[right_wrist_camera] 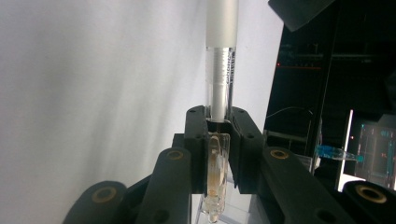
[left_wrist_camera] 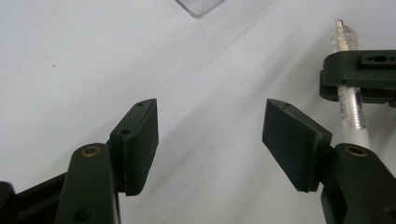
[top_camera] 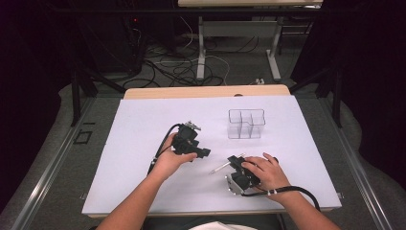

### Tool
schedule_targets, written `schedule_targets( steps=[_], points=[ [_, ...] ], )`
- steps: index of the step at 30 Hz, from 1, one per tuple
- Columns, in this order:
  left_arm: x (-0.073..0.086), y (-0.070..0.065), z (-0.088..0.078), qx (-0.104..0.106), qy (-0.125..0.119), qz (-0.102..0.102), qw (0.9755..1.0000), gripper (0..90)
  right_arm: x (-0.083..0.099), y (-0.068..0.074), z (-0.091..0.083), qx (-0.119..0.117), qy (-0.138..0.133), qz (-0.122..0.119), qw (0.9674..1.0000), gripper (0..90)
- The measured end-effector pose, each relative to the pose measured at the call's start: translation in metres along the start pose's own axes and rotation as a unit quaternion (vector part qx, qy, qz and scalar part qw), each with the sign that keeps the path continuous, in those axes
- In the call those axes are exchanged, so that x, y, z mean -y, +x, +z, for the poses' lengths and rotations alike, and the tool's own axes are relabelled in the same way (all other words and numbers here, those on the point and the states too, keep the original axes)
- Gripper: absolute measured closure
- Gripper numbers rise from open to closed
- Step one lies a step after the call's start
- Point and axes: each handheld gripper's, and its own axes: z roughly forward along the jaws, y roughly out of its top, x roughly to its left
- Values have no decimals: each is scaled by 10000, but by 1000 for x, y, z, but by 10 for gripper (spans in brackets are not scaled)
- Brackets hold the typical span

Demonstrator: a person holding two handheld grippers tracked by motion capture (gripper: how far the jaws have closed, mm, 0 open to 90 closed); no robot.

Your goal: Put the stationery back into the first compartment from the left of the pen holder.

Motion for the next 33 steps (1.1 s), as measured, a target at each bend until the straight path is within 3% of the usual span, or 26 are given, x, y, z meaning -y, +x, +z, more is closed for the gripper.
schedule_targets(
  steps=[2,4,9,12,16,17,21,24,25,29,30,31,33],
  points=[
    [1,4,-3,-64,-78,-84,9999,343,1,-2,0,-43,41,39,10000,791],
    [1,7,-4,-167,-137,-165,9996,329,2,-1,-1,92,47,242,9997,791],
    [3,12,-7,-89,-216,-480,9986,299,6,-6,0,141,-59,660,9977,791],
    [3,15,-8,-132,-235,-520,9983,254,10,-9,-1,202,-80,1030,9944,791],
    [6,20,-8,-280,-336,-632,9970,186,16,-13,-3,277,-22,1331,9907,791],
    [6,22,-8,-419,-294,-604,9969,175,17,-13,-3,261,15,1513,9881,791],
    [8,25,-7,-488,-282,-671,9962,154,21,-16,-3,251,-5,1749,9843,791],
    [8,27,-9,-595,-297,-675,9955,117,25,-19,-3,258,-48,1985,9797,791],
    [9,27,-9,-608,-304,-689,9953,107,25,-19,-3,291,-52,2162,9759,791],
    [9,30,-11,-677,-393,-757,9941,66,32,-27,-6,252,-8,2461,9689,791],
    [9,30,-12,-684,-383,-763,9940,54,33,-28,-6,265,-38,2574,9659,792],
    [9,31,-12,-706,-463,-783,9934,40,33,-29,-5,346,-116,2796,9594,791],
    [9,31,-13,-735,-473,-791,9930,9,36,-33,-6,317,-121,2957,9547,791]
  ],
)
